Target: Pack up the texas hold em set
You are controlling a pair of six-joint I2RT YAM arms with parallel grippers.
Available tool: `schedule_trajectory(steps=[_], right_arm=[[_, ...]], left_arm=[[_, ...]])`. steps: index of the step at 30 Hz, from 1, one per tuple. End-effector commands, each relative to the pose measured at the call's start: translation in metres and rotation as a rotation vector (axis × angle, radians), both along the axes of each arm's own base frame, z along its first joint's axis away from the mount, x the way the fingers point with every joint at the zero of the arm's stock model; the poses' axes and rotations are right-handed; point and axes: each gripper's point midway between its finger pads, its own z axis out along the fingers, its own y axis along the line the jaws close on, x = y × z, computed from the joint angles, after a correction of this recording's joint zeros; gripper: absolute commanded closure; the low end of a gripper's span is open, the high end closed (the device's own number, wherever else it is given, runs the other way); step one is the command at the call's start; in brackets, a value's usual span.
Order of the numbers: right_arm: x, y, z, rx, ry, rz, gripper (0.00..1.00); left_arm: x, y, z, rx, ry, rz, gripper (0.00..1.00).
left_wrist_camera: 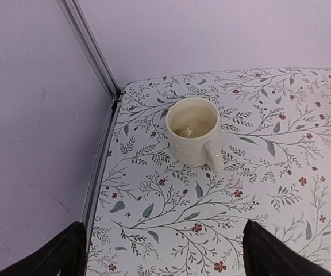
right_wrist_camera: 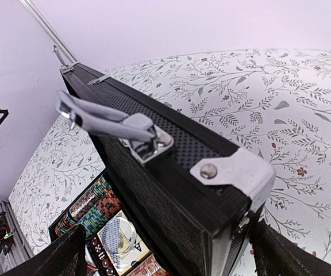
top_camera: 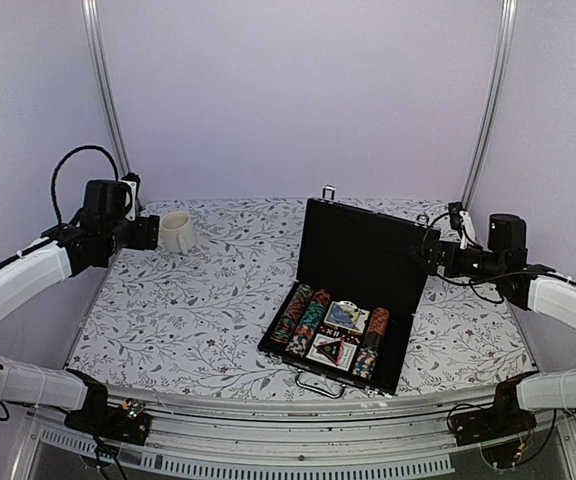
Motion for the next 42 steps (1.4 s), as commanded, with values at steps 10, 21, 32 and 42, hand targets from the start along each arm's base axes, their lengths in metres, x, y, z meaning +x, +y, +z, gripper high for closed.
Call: schedule_trajectory(steps=[10,21,32,42], right_arm=[[-0.019,0.05,0.07,0.111,-0.246,0.393,0.01],[-0.12,0.111,0.056,0.235,-0.02,0.781,0.01],[-0.138,0.128,0.053,0.24,0.084,0.72,0.01],[-0.086,0.085,-0.08,0.031,0.547,0.141,0.12]], left_arm=[[0.0,-0.005,0.001,0.006,-0.007,-0.016,0.06],[-0.001,-0.005,0.004,0.006,-0.015,-0.015,0.06],[-0.001,-0.006,0.002,0.008,-0.011,-0.017,0.06],[-0.001,-0.006,0.002,0.016,-0.01,-0.014,0.06]])
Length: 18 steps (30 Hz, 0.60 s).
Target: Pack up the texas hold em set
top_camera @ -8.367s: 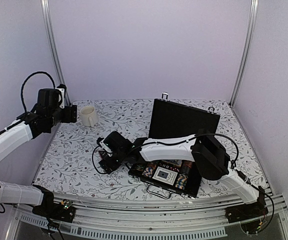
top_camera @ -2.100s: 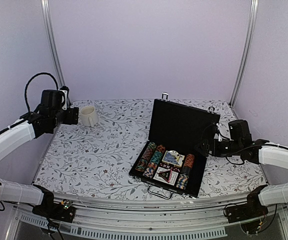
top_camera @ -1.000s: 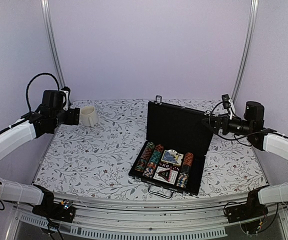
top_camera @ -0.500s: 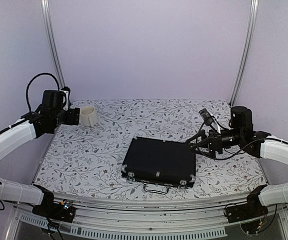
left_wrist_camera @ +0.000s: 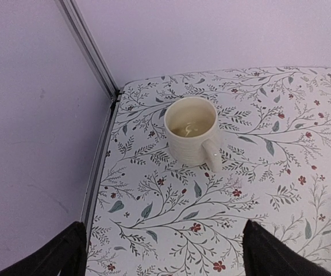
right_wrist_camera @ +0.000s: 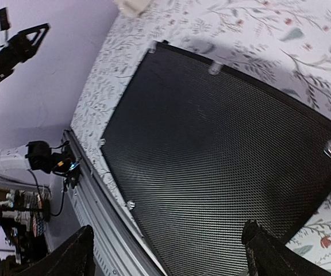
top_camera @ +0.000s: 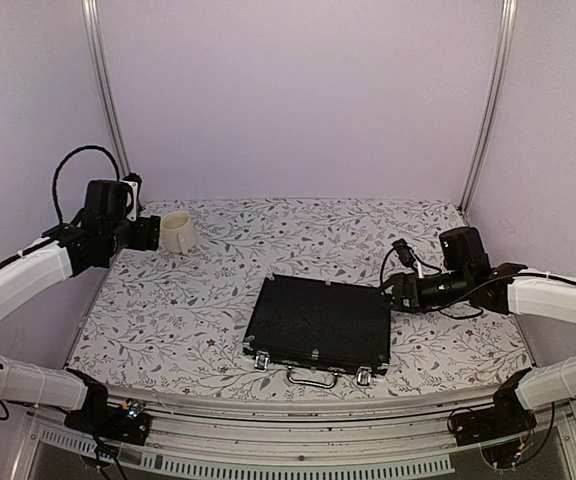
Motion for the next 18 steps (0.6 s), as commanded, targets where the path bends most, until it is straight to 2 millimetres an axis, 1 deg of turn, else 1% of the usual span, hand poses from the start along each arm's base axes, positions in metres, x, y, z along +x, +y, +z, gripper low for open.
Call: schedule_trajectory(steps=[1,3,5,7,10,14,18], right_arm=[[0.006,-0.032,-0.054,-0.173,0.154,-0.227,0.15],[0.005,-0.043,-0.062,-0.209,0.165,-0.274,0.2],[0.005,-0.052,-0.065,-0.231,0.157,-0.319,0.24],[0.002,-0.056,-0.069,-0.241,0.162,-0.332,0.28],[0.0,-0.055,-0.077,-0.254,0.185,-0.321,0.33],[0.0,-0.045,-0.084,-0.233,0.201,-0.273,0.34],[0.004,-0.023,-0.079,-0.178,0.184,-0.201,0.35]], left_arm=[[-0.002,-0.004,0.003,0.013,-0.014,-0.01,0.06],[-0.002,-0.004,0.003,0.014,-0.015,-0.01,0.06],[-0.002,-0.004,0.003,0.015,-0.015,-0.01,0.06],[-0.002,-0.004,0.003,0.014,-0.014,-0.012,0.06],[-0.001,-0.004,0.003,0.015,-0.013,-0.012,0.06],[-0.001,-0.004,0.002,0.016,-0.011,-0.011,0.06],[-0.001,-0.004,0.001,0.02,-0.007,-0.009,0.06]])
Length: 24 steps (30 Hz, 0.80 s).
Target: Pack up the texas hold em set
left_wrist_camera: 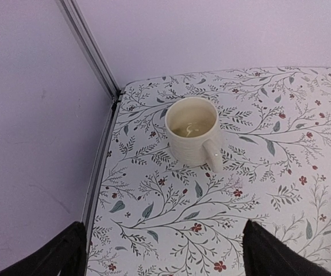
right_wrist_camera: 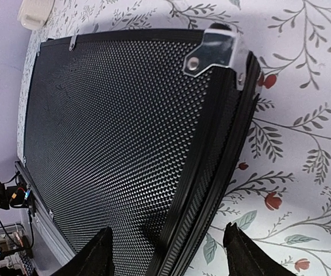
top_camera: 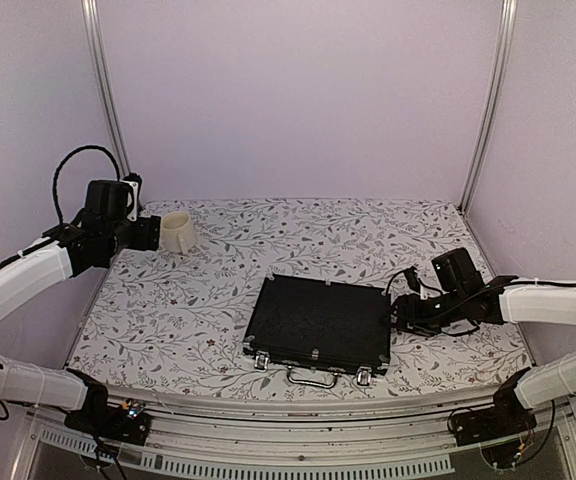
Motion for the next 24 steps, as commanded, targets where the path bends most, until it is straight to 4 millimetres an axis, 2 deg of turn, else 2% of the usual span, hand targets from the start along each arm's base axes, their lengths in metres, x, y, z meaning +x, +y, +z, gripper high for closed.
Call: schedule_trajectory(steps=[1,6,11,14,19,24], right_arm=[[0.005,0.028,0.006,0.075,-0.032,0.084,0.35],[0.02,0.073,0.014,0.083,-0.088,0.205,0.36],[0.043,0.123,0.011,0.044,-0.163,0.304,0.37],[0.06,0.142,0.015,0.019,-0.222,0.322,0.35],[0.077,0.132,0.02,-0.06,-0.282,0.259,0.23],[0.066,0.101,0.03,-0.113,-0.31,0.19,0.17]], left_arm=[[-0.001,-0.003,0.0,0.016,-0.005,-0.011,0.06],[0.0,-0.004,-0.002,0.018,0.0,-0.012,0.06],[0.0,-0.005,-0.003,0.021,0.003,-0.011,0.06],[0.0,-0.005,-0.003,0.021,0.004,-0.013,0.06],[0.001,-0.009,-0.007,0.015,0.015,-0.028,0.06],[0.003,-0.023,-0.011,-0.02,0.025,-0.086,0.06]])
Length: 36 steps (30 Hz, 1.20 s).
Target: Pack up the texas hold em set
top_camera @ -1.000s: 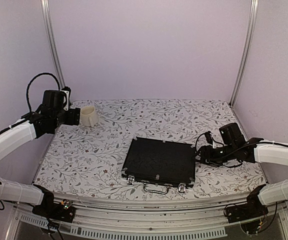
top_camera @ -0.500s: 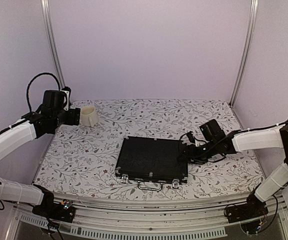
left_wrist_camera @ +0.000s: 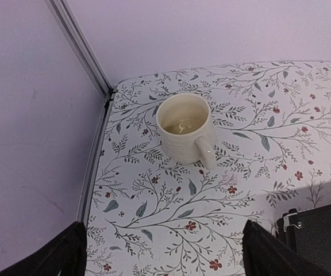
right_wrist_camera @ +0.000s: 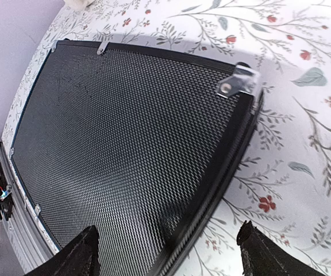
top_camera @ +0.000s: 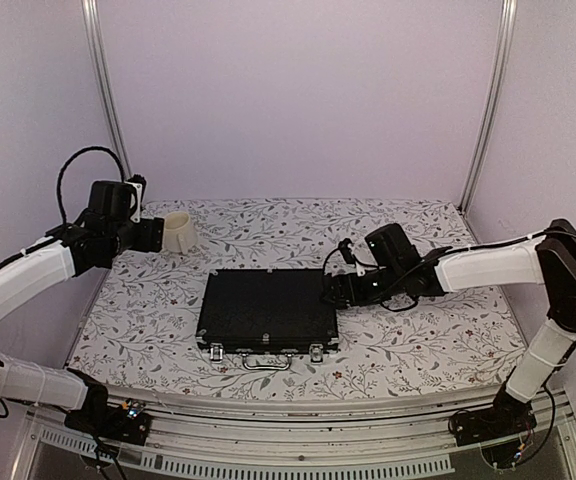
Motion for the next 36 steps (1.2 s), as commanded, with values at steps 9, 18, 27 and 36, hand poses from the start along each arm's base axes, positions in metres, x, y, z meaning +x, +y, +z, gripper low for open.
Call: schedule_trajectory(steps=[9,18,27,36], right_arm=[[-0.069,-0.07,0.024,0.108,0.024,-0.135,0.24],[-0.127,-0.061,0.007,0.289,0.184,-0.15,0.37],[-0.14,-0.019,-0.009,0.321,0.239,-0.118,0.44],[-0.132,0.012,-0.025,0.325,0.272,-0.113,0.47]], left_arm=[[0.016,-0.106,-0.034,-0.131,0.126,-0.29,0.08],[0.018,-0.26,-0.077,-0.197,0.305,-0.678,0.09],[0.013,-0.302,-0.122,-0.229,0.416,-0.85,0.11],[0.013,-0.301,-0.142,-0.226,0.448,-0.835,0.11]])
